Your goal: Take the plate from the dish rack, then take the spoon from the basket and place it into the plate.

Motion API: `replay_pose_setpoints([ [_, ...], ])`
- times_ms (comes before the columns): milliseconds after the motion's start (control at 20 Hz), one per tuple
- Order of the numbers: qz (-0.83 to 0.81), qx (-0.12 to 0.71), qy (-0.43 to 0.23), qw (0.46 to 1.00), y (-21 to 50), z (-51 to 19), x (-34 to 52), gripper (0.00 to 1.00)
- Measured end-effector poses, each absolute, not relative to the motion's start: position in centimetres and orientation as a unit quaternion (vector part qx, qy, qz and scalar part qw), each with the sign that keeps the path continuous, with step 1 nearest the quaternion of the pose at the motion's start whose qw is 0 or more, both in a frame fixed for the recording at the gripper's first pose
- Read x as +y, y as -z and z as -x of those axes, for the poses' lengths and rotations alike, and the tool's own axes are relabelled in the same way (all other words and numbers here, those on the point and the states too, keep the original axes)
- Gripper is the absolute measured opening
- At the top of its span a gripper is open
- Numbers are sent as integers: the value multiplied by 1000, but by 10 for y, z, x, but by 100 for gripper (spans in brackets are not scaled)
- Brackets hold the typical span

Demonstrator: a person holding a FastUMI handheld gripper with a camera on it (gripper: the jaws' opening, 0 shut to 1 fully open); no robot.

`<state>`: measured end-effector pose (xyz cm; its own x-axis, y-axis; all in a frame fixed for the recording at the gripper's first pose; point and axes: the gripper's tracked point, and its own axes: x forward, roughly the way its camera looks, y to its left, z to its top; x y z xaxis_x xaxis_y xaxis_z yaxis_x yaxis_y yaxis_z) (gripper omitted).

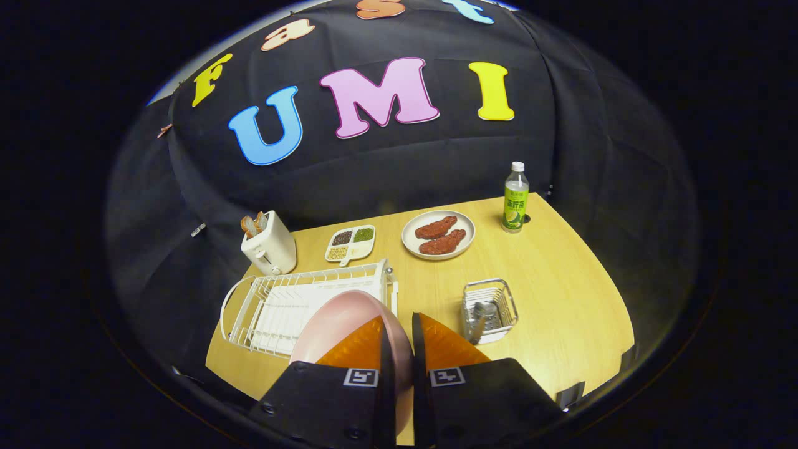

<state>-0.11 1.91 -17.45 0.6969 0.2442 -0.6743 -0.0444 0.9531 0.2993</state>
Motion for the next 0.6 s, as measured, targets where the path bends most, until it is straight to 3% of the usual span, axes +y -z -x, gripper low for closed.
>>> replay_pose_setpoints([
  [350, -180, 435, -93, 877, 227, 62, -54, 15],
  [600, -209, 459, -109, 857, 288, 64, -73, 15],
])
